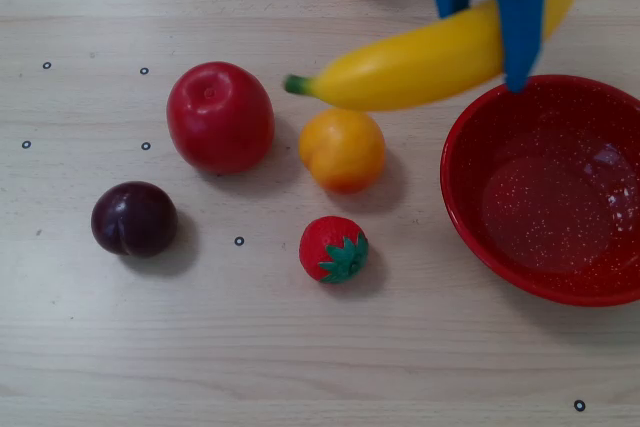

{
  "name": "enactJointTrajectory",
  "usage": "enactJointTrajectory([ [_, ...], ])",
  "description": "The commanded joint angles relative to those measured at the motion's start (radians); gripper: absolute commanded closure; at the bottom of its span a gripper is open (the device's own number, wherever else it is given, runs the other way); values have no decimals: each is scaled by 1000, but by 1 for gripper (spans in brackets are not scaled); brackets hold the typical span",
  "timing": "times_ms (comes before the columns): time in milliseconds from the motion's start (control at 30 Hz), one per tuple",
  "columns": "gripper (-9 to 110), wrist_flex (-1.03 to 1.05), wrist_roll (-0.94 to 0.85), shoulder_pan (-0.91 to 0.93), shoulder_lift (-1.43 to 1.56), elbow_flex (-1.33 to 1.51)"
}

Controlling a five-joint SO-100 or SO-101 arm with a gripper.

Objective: Put the banana in the red bowl.

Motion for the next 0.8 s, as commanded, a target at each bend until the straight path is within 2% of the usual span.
enactJointTrajectory([
  [0,101,-44,-9,49,20,-166],
  [233,101,-71,-5,118,-149,-321],
  [767,101,-3,-11,201,-440,-479],
])
